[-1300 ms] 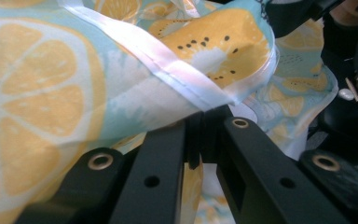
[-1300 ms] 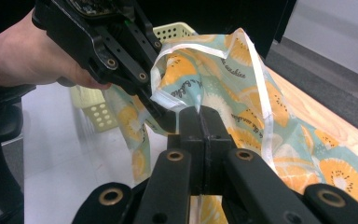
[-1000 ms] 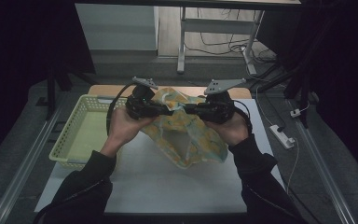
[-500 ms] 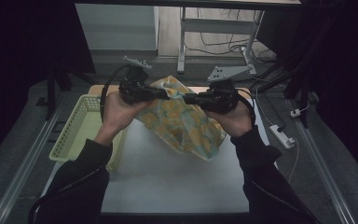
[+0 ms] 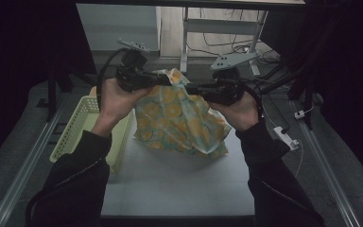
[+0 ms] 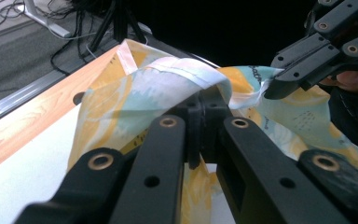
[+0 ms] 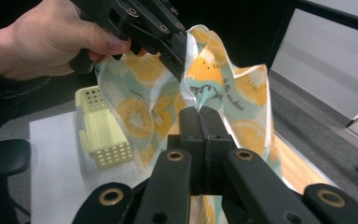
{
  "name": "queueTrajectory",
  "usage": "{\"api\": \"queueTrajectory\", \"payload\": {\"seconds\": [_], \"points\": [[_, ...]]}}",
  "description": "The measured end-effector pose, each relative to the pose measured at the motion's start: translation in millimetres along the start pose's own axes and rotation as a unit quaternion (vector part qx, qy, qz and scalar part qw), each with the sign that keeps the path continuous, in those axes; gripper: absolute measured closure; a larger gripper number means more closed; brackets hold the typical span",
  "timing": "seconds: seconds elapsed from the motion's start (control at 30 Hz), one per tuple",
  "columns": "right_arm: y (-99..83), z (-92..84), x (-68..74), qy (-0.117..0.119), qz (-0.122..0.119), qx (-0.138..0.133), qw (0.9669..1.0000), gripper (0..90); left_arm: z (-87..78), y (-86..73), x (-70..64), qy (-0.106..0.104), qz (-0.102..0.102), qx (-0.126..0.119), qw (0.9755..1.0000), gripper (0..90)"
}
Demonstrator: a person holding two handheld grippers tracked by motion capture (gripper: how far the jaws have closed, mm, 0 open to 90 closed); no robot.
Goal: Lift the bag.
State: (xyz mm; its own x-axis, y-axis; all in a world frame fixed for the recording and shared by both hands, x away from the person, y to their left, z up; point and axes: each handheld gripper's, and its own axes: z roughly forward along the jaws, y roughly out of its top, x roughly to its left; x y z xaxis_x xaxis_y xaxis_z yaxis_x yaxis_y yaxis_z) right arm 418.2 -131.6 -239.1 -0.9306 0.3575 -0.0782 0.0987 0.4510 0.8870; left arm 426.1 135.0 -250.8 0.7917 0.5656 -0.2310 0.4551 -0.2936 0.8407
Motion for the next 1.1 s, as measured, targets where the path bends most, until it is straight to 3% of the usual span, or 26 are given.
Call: {"api": "queueTrajectory", "payload": {"seconds": [0.17, 0.47, 0.9, 1.1], "points": [[-1.9, 3.4, -2.1, -0.012, -0.003, 0.010, 0.9999, 89.7, 7.1, -5.6, 3.4, 0.011, 0.002, 0.003, 0.9999, 89.3], [-26.9, 23.0, -14.7, -0.011, 0.025, 0.028, 0.9992, 89.7, 27.7, -27.4, 18.0, 0.012, 0.005, 0.005, 0.9999, 88.8], [-66.2, 56.8, -17.9, 0.007, 0.051, 0.054, 0.9972, 89.6, 59.6, -66.4, 34.6, 0.030, -0.005, 0.046, 0.9985, 86.0], [-76.4, 67.1, -17.2, 0.010, 0.058, 0.064, 0.9962, 89.6, 68.5, -76.4, 38.7, 0.027, -0.012, 0.058, 0.9979, 85.5]]}}
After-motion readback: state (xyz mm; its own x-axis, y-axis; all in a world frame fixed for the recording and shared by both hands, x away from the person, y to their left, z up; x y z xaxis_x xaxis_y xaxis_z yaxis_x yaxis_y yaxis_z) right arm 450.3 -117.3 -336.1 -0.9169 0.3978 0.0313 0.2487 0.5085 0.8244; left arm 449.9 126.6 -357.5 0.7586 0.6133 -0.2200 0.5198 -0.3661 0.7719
